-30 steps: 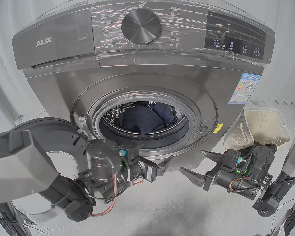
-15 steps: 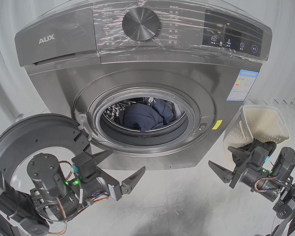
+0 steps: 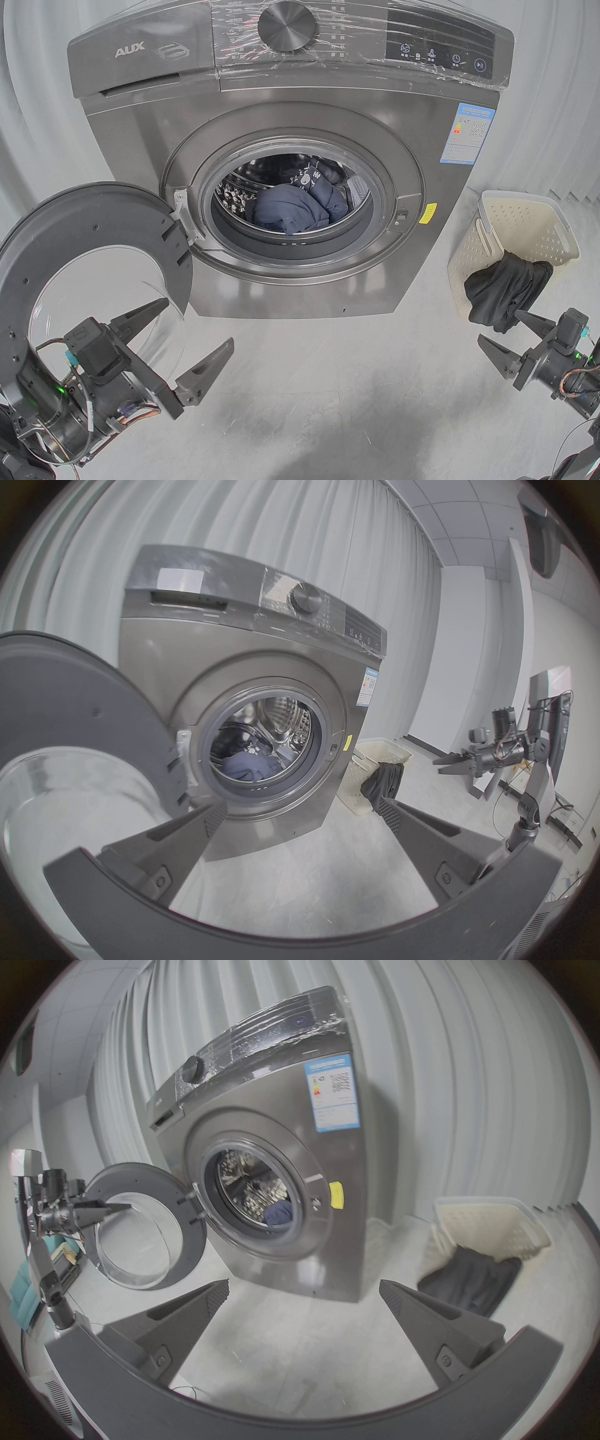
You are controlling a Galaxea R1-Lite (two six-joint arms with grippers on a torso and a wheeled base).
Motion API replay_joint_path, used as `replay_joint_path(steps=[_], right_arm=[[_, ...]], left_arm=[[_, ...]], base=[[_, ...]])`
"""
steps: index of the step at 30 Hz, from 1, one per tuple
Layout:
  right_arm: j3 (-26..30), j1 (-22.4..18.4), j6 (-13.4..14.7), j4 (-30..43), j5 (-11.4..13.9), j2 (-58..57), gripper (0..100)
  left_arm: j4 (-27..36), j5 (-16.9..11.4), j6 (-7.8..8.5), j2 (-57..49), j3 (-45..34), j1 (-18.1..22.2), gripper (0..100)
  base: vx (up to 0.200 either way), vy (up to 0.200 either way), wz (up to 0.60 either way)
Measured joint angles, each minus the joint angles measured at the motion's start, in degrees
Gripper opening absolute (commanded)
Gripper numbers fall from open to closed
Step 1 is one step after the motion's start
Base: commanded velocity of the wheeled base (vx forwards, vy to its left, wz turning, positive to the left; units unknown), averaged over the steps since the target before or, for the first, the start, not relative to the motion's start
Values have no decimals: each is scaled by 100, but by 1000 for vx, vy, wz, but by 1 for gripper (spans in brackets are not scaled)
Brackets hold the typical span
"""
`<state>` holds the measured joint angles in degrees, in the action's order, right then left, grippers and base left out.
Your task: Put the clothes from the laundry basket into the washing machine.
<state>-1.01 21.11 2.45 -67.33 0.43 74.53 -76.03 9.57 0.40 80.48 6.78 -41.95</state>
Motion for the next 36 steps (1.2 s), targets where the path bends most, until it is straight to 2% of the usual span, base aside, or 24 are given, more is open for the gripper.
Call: replay_joint_path(steps=[6, 9, 11, 21, 27, 32, 36], right_arm=[[2, -96, 4, 1371, -190, -1239, 100], [5, -232, 12, 1971, -230, -1881, 100], [5, -351, 17, 2405, -236, -2343, 100], [2, -806, 23, 4380, -258, -4540, 100], [2, -1125, 33, 5550, -254, -5794, 100], [2, -1313, 116, 5972, -307, -6491, 100], [0, -1379, 138, 6181, -540, -6729, 100]], left_arm=[[132, 6, -13, -656, -372, 385, 100], [541, 9, -50, -1147, -488, 581, 100], [1068, 15, -72, -1547, -535, 711, 100], [3717, 20, -113, -3974, -581, 1323, 100], [5225, -233, -138, -5405, -579, 2002, 100], [6240, -456, -188, -6422, -579, 2601, 100], [7010, -490, -258, -6999, -579, 2983, 100]], base=[[-67, 0, 0], [0, 0, 0], [0, 0, 0], [0, -200, 0], [0, -200, 0], [0, -200, 0], [0, -150, 0]])
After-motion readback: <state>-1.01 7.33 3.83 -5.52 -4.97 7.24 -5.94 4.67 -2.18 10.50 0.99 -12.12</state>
